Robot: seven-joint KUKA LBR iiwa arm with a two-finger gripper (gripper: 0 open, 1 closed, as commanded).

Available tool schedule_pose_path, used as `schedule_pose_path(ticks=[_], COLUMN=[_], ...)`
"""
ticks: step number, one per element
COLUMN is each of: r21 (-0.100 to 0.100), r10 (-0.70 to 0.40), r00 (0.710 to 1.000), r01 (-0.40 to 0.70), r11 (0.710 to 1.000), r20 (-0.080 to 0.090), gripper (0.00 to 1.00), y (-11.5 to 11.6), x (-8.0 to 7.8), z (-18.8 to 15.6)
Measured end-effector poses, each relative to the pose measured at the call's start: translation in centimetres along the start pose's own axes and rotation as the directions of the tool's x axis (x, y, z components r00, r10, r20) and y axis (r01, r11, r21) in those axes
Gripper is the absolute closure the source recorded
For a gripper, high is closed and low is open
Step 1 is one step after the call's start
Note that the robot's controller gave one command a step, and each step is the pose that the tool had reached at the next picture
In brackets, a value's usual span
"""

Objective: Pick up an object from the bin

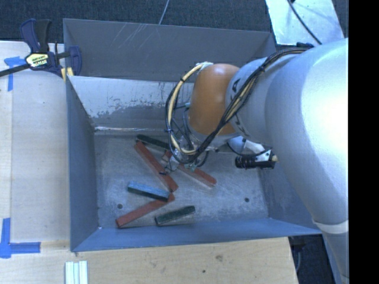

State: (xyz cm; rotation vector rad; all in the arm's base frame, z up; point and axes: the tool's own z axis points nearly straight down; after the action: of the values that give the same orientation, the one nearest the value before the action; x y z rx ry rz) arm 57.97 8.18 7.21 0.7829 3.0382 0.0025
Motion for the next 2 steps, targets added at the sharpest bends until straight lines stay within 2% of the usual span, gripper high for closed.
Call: schedule_pose_path(ticks=[2], r21=[0.004], r10=[-0.001], r00=[1.000], r01=[0.001], r11=[1.000], r20=[-0.004], gripper=[1.00], y=[-0.10], x=[0.07], z=[-0.94])
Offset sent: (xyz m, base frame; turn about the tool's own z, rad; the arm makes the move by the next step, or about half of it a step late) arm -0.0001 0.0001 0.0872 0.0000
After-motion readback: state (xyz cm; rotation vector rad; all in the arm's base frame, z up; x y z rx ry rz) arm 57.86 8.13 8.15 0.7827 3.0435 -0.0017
